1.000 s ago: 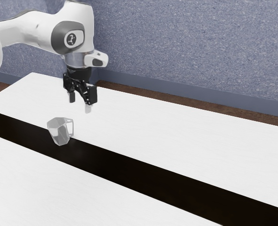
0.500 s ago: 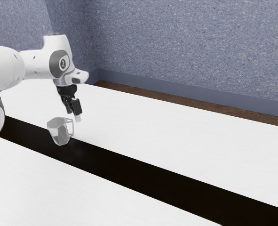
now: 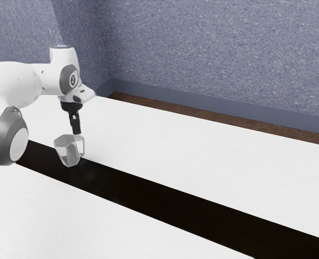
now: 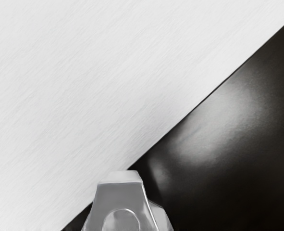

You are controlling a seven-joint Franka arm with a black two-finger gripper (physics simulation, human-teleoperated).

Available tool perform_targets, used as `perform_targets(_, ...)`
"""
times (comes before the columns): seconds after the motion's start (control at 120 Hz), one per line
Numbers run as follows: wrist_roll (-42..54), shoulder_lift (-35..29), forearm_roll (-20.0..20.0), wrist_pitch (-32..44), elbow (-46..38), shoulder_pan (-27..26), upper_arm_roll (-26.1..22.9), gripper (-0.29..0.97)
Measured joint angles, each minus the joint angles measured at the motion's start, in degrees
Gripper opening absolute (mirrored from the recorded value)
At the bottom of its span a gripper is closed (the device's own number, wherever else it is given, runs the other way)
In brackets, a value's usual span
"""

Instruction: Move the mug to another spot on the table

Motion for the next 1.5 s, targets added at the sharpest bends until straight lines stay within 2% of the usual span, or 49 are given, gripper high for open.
perform_targets(0.317,7.5,2.4,-1.6,0.5,1.5,1.3,-0.2,0.68)
perform_targets(0.75,16.2,5.1,-6.5,2.7,2.6,1.4,0.1,0.68)
perform_targets(1.208,21.3,7.0,-9.9,3.6,2.3,1.8,0.7,0.68)
perform_targets(1.5,22.8,7.9,-10.5,4.1,2.0,1.8,0.8,0.68)
